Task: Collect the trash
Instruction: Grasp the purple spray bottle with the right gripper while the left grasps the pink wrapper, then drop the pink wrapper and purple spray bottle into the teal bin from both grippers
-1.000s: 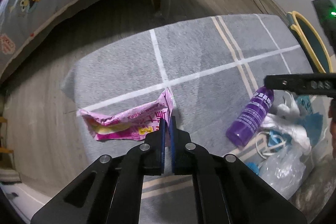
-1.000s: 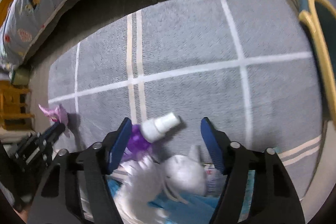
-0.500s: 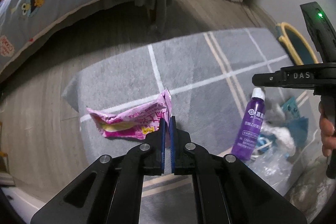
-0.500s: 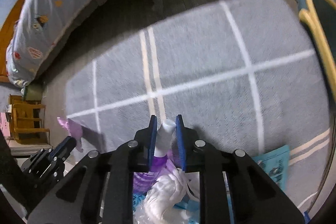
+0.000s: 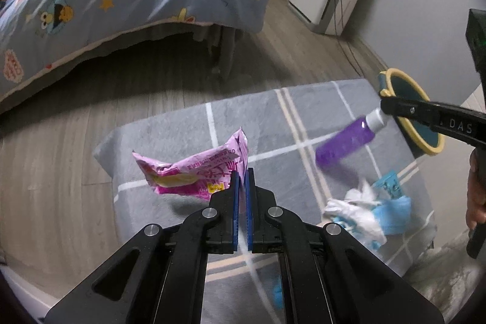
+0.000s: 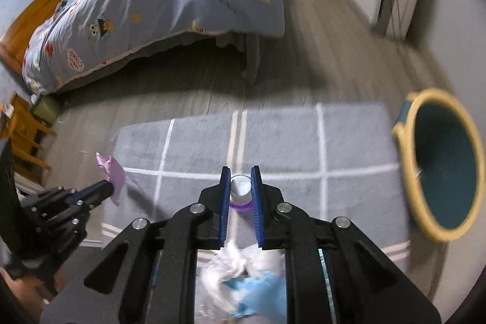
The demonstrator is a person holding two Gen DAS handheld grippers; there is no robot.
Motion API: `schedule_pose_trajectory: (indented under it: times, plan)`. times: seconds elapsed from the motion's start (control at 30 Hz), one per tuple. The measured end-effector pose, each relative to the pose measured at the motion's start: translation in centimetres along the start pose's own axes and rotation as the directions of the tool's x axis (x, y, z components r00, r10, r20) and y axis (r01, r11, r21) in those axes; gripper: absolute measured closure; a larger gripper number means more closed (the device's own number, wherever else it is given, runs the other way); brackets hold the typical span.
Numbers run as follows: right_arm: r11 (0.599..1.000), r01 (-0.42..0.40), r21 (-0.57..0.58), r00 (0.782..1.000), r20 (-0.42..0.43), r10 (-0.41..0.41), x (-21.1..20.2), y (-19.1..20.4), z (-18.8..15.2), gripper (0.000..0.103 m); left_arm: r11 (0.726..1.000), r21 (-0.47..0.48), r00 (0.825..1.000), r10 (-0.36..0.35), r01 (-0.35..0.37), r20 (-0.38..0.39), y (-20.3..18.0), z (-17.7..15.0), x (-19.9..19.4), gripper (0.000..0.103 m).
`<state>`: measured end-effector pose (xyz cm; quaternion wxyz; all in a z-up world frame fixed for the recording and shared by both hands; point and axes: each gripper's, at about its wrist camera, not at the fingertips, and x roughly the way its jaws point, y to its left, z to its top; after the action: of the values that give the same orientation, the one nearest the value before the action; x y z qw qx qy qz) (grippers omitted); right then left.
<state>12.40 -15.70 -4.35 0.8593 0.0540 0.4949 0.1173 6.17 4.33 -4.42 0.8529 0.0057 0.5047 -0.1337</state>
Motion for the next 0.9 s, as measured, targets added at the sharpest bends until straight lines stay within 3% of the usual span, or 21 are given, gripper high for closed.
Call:
schedule_pose_trajectory:
  times: [0.47, 0.73, 0.9]
  plan:
    - [0.998, 0.067, -0.019, 0.99, 0.123, -0.065, -5.3, -3.3, 0.9, 0.09, 0.998, 0.046, 0.999, -0.034, 0.032, 0.037, -2.8, 0.7, -1.3, 0.099]
    - [0.992, 0.121, 0.039, 0.978, 0.167, -0.126, -7.8, -8.7, 1.0, 0.09, 0.988, 0.103, 0.988, -0.123, 0.113, 0.092, -7.3, 2.6, -2.2, 0.099]
    - [0.98, 0.173, 0.102, 0.96, 0.207, -0.191, -9.8, -13.4, 1.2, 0.09, 0.969, 0.163, 0.971, -0.206, 0.185, 0.123, -11.4, 3.9, -2.7, 0.099]
